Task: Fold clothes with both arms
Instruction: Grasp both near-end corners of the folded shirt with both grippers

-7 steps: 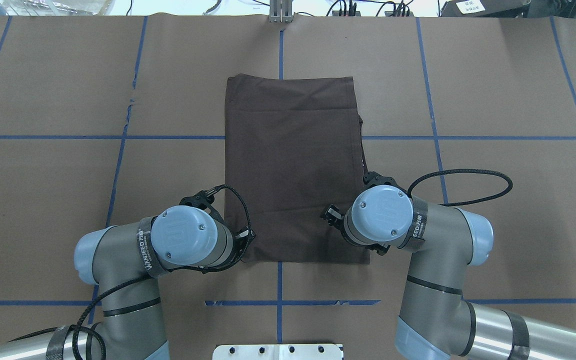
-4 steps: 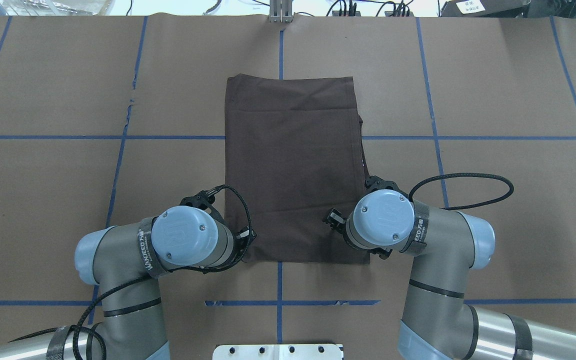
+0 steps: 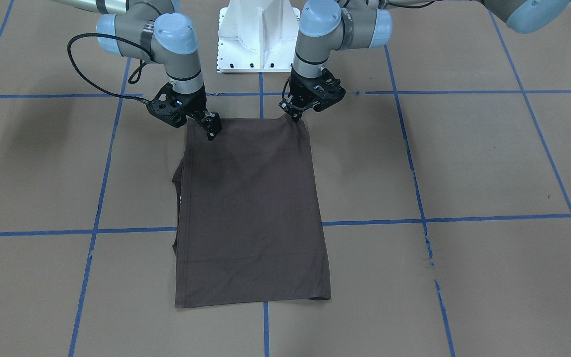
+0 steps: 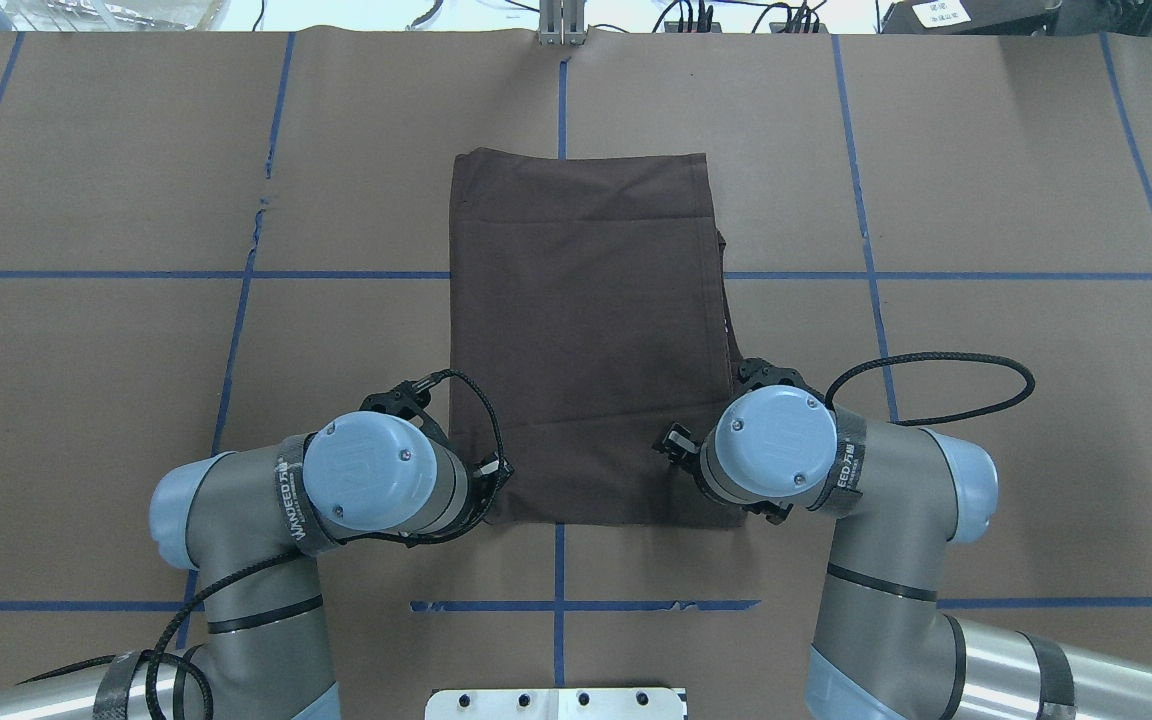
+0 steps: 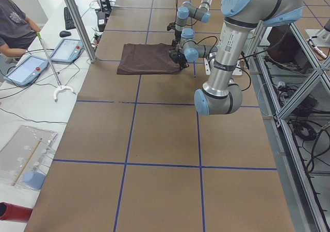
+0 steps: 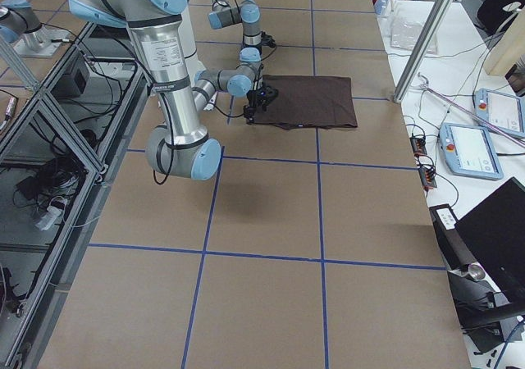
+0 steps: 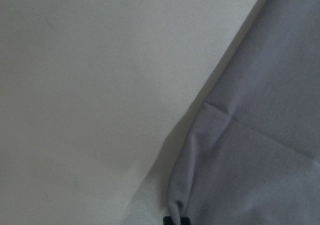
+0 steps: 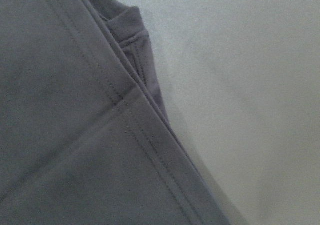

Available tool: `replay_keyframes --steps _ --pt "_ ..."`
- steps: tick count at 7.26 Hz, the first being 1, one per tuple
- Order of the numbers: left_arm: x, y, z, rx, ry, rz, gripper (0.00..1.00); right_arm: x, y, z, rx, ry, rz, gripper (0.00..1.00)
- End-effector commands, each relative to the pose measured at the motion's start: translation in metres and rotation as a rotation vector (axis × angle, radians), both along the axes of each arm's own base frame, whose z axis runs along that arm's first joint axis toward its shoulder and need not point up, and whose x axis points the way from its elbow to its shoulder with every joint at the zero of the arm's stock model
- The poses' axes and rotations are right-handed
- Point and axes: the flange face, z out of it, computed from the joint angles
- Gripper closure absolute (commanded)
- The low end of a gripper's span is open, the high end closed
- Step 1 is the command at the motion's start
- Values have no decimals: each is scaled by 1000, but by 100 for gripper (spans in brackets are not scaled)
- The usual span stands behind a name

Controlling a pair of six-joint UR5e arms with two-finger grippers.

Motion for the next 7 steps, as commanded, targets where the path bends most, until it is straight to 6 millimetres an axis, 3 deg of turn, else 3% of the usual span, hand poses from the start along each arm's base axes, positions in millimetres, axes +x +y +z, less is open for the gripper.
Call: replay_keyframes --steps 1,3,4,5,7 --pt "0 0 0 -1 1 -1 100 -2 2 2 -4 3 -1 8" --pt "0 0 0 -1 1 -1 100 -2 3 2 -3 3 -4 75" --pt "0 0 0 0 0 -2 100 -2 3 2 -5 2 -6 95" --pt "0 0 1 0 -1 -2 100 -3 5 0 -16 -5 -17 100" --pt "0 -1 0 1 -1 -3 100 -4 5 -1 -20 -8 -23 100"
